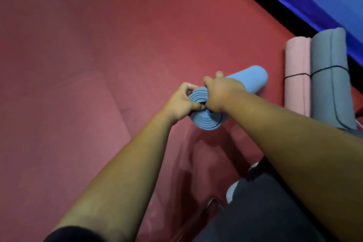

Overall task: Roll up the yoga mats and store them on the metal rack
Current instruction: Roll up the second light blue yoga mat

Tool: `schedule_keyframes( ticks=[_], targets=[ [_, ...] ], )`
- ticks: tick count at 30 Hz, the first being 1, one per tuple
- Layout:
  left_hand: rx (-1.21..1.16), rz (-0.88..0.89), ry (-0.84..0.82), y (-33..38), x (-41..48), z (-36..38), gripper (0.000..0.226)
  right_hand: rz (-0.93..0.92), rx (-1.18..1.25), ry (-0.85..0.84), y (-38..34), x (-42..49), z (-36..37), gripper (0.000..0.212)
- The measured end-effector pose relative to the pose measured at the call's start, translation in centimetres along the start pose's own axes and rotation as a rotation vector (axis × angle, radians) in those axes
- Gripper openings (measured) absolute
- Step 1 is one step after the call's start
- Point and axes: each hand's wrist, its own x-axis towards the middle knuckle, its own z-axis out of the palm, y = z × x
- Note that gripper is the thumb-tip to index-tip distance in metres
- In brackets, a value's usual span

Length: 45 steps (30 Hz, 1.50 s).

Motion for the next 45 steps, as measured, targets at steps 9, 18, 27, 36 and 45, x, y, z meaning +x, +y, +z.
schedule_keyframes(
  ticks=[9,18,27,36,45],
  targets=[
    [-0.239,-0.224,-0.053,-8.3,-3.3,-5.5,0.066,0.035,-0.029,-0.063,-8.2,-0.7,5.4,0.072],
    [0.502,-0.766,-0.067,-23.8,-9.7,-6.5,0.039,-0.006,-0.103,-0.108,-10.9,1.0,10.8,0.066],
    [0.841,-0.967,-0.274,-33.0,-9.5,-5.9,0.047,-0.019,-0.127,-0.119,-10.9,1.7,12.9,0.064],
    [-0.049,-0.903,0.535,-25.0,-7.3,-6.7,0.029,-0.007,-0.036,-0.053,-10.0,1.8,10.4,0.063],
    [-0.985,-0.384,0.378,-8.2,-1.8,-2.7,0.043,0.179,0.371,0.243,-2.8,-0.2,3.2,0.057]
  ],
)
